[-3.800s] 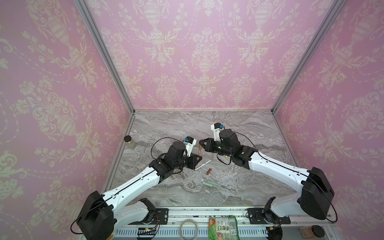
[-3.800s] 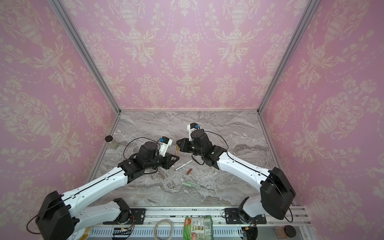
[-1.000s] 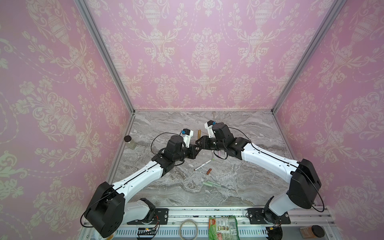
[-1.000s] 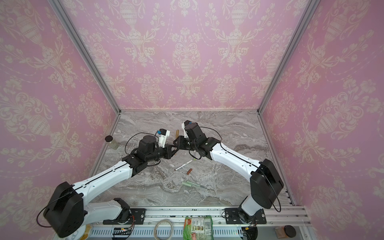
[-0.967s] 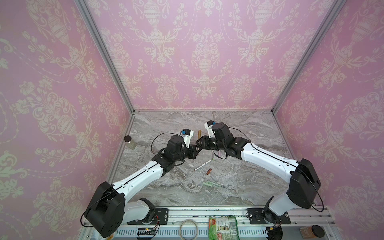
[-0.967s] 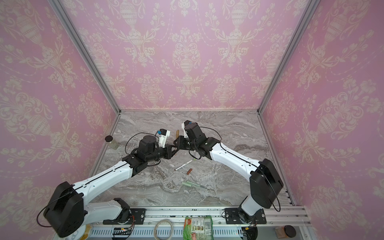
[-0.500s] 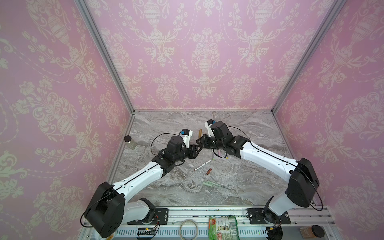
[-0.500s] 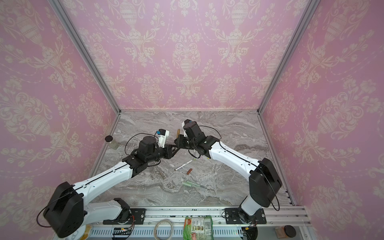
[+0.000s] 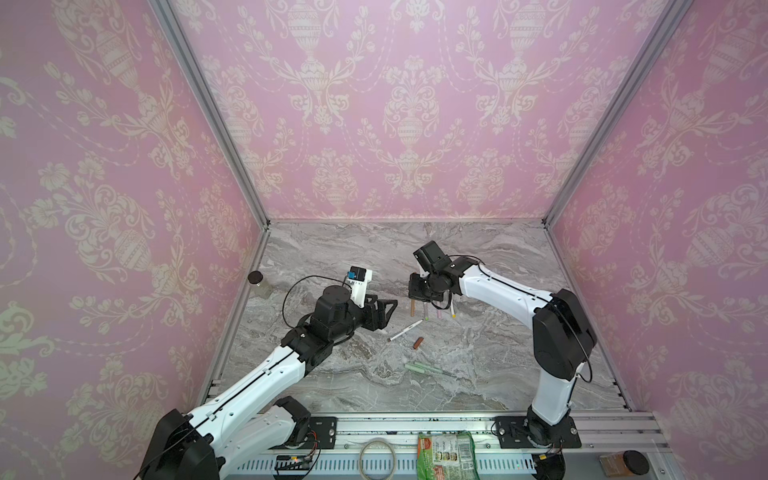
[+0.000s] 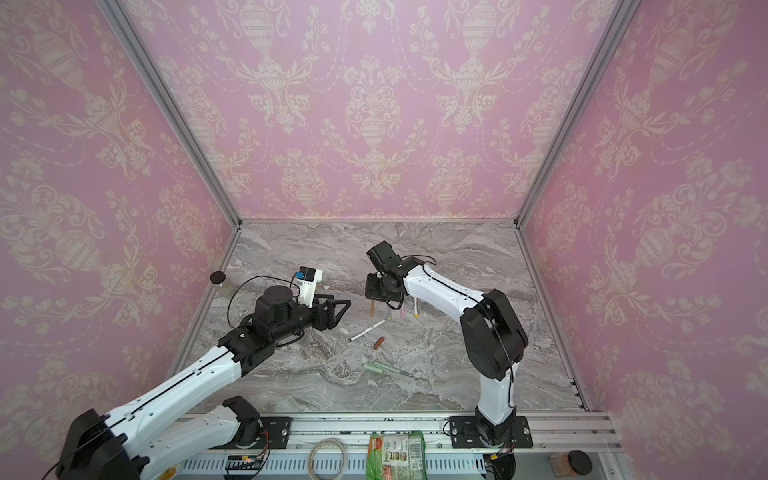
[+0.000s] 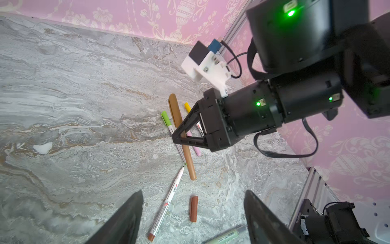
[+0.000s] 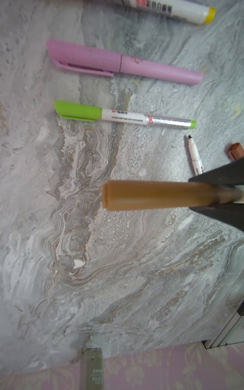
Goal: Insert the pens into the pen caps
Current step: 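Carry the capped brown pen down beside the green marker with the right gripper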
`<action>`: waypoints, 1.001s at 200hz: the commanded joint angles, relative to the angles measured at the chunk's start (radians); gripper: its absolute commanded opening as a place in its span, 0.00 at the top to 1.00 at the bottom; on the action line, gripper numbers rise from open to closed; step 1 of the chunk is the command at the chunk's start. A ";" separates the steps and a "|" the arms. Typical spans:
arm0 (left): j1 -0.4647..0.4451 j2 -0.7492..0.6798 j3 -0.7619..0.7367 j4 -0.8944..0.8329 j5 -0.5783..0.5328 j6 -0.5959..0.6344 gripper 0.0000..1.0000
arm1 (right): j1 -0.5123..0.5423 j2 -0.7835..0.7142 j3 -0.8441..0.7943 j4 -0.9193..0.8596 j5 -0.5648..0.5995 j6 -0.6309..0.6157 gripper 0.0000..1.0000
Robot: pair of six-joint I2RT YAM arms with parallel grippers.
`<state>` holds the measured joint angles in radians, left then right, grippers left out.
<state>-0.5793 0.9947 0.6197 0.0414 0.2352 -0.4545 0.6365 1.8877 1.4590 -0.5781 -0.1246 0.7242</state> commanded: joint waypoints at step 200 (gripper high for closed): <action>0.004 0.024 0.003 -0.014 -0.019 0.031 0.22 | -0.015 0.238 0.145 -0.040 0.054 -0.101 0.91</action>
<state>-0.5793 1.0100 0.6140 0.0357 0.2291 -0.4496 0.6292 2.1101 1.6192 -0.6113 -0.0963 0.6460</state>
